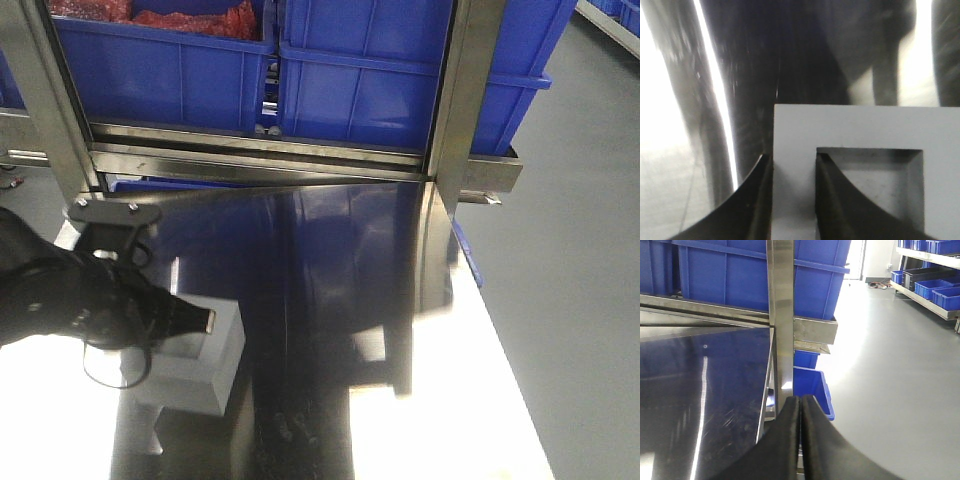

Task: Sort gray base to blue bin
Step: 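Close the left gripper on the block's wall through its hole, then lift the gray block off the table with the left gripper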

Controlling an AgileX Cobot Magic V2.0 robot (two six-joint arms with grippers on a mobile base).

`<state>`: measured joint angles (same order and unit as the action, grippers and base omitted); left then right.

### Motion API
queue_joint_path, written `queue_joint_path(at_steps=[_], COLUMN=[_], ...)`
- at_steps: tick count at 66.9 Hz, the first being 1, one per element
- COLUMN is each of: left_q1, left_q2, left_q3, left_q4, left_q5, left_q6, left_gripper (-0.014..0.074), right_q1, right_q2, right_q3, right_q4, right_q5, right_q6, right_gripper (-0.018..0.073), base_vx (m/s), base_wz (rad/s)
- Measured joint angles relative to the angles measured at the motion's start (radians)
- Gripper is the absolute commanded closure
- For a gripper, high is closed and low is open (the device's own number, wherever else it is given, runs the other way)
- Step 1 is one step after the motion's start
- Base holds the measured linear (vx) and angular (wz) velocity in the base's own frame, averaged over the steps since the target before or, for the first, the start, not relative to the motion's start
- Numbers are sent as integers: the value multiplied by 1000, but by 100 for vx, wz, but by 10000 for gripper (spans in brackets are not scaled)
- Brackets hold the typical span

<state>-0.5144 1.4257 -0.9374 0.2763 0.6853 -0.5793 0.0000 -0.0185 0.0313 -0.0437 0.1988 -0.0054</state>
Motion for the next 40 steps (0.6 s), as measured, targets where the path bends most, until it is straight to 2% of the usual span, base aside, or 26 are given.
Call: queue_joint_path(at_steps=[20, 40], left_q1=[0, 0], left_q2=[-238, -563], left_q3=[24, 278], left_q4=[70, 154], left_q5=[-81, -320], left_q6=[1, 1], left_gripper=[605, 605], right_q1=[0, 0], right_q2=[0, 0], right_q3=[0, 0], right_q4=[0, 0], right_q5=[0, 0], right_q6=[0, 0], right_gripper=[564, 564], base_vx=[0, 0], base_wz=[0, 0])
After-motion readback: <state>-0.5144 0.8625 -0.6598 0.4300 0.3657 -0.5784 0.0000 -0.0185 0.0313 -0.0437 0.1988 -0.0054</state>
